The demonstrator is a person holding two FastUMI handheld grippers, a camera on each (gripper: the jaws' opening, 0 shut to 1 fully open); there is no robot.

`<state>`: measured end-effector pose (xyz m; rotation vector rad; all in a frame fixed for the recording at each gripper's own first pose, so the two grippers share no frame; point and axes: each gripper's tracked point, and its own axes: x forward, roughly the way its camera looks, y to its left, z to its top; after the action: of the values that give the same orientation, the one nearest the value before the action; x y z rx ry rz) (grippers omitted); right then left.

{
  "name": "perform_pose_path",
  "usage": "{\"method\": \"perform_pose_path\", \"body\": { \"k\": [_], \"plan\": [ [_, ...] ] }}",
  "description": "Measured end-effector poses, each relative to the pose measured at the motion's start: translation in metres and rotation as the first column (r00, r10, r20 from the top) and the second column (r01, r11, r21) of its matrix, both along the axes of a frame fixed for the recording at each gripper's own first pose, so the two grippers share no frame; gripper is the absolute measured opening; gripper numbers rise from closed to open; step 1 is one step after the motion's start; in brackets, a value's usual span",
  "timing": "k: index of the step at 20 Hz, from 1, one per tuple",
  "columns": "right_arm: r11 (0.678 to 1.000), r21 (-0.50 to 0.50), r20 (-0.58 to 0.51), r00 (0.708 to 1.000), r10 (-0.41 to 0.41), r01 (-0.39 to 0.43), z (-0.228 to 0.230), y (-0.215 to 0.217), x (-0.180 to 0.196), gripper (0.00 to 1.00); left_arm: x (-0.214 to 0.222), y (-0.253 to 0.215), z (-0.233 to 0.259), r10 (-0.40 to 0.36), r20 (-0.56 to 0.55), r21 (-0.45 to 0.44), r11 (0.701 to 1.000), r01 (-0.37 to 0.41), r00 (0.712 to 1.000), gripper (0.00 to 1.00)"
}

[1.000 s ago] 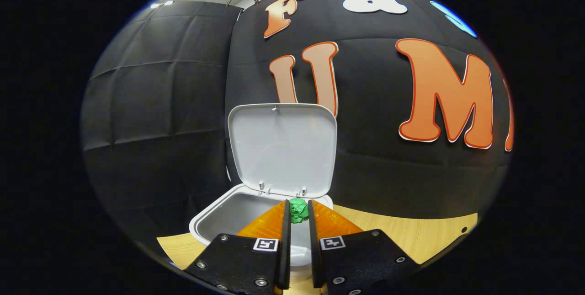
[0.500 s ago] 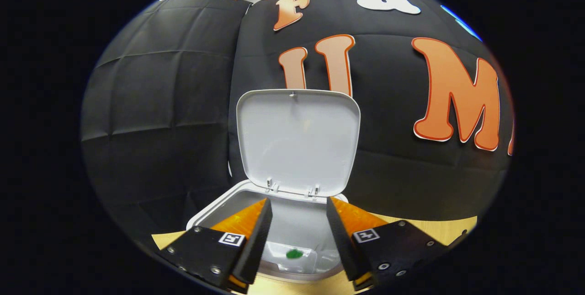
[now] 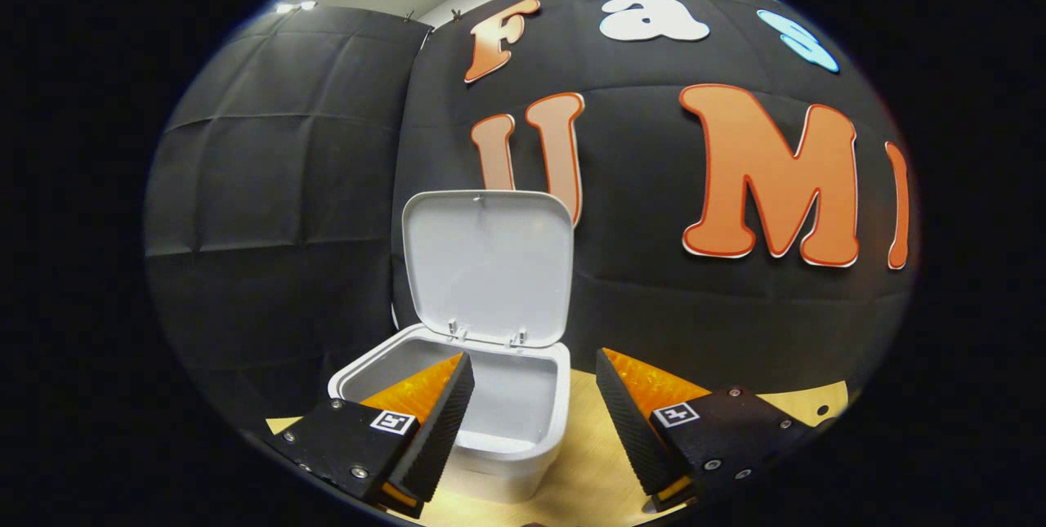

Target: Press the lid of the desktop garbage bin to open it, pick up the crumpled paper on the desktop and throw it into the bin, then pick up the pop can on the desktop and drop it into the bin, and finally close the garbage bin lid.

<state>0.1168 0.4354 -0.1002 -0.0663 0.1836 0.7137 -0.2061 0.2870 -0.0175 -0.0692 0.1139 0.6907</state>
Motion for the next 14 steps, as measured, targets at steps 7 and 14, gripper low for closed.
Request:
{"method": "perform_pose_path", "body": {
  "k": [7, 14],
  "plan": [
    [0.992, 0.080, 0.033, 0.995, -0.097, 0.094, 0.038, -0.082, -0.006, 0.90, 0.034, -0.026, -0.009, -0.092, -0.020, -0.004, 0.996, 0.092, 0.996, 0.92],
    [0.966, 0.074, 0.035, 0.967, -0.252, 0.249, 0.036, -0.188, -0.016, 0.90, 0.092, -0.073, -0.019, -0.258, -0.029, -0.013, 0.966, 0.258, 0.966, 0.89]
  ]
}}
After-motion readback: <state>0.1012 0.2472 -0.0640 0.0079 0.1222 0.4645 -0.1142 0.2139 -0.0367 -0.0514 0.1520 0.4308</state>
